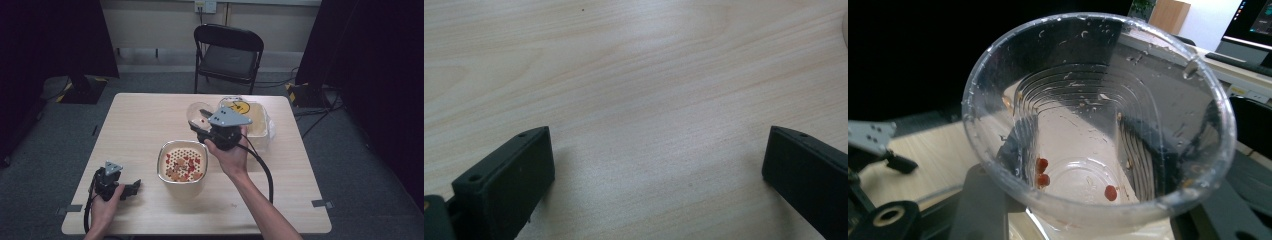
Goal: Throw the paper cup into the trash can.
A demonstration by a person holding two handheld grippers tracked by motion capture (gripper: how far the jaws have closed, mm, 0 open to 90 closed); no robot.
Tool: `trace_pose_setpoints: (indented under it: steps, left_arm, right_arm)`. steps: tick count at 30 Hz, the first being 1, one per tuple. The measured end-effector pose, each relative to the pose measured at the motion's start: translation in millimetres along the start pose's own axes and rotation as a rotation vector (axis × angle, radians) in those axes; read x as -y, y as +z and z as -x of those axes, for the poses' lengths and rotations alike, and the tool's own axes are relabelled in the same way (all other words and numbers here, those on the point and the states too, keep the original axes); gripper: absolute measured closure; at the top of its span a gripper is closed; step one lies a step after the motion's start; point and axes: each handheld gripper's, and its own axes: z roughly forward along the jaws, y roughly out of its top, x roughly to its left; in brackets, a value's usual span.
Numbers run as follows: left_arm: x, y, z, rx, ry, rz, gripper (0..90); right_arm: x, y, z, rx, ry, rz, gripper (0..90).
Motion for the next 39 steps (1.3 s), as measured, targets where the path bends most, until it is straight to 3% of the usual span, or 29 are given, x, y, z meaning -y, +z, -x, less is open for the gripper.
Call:
trace_pose_setpoints:
  steps: [5, 13, 18, 26, 32, 39]
  left_arm:
    - [0.0, 0.1, 0.1, -0.002, 0.000, 0.001, 0.0]
    - [0.0, 0.0, 0.0, -0.001, 0.000, 0.000, 0.0]
    - [0.0, 0.0, 0.0, 0.000, 0.000, 0.000, 0.0]
    - [0.0, 0.0, 0.0, 0.000, 0.000, 0.000, 0.0]
    - [0.0, 0.0, 0.0, 0.000, 0.000, 0.000, 0.0]
    - [0.0, 0.0, 0.0, 0.000, 0.000, 0.000, 0.0]
  right_arm:
    - [-3.2, -3.1, 23.5, 0.034, 0.076, 0.028, 51.6]
    - [4.8, -14.6, 70.3, 0.146, 0.126, -0.025, 51.6]
    - [12.4, -18.9, 92.8, 0.179, 0.182, -0.053, 51.4]
    - [21.7, -15.8, 118.8, 0.214, 0.226, -0.118, 50.3]
    - [27.1, -8.4, 133.4, 0.213, 0.252, -0.144, 47.9]
    - [32.8, -3.6, 144.4, 0.214, 0.300, -0.179, 37.5]
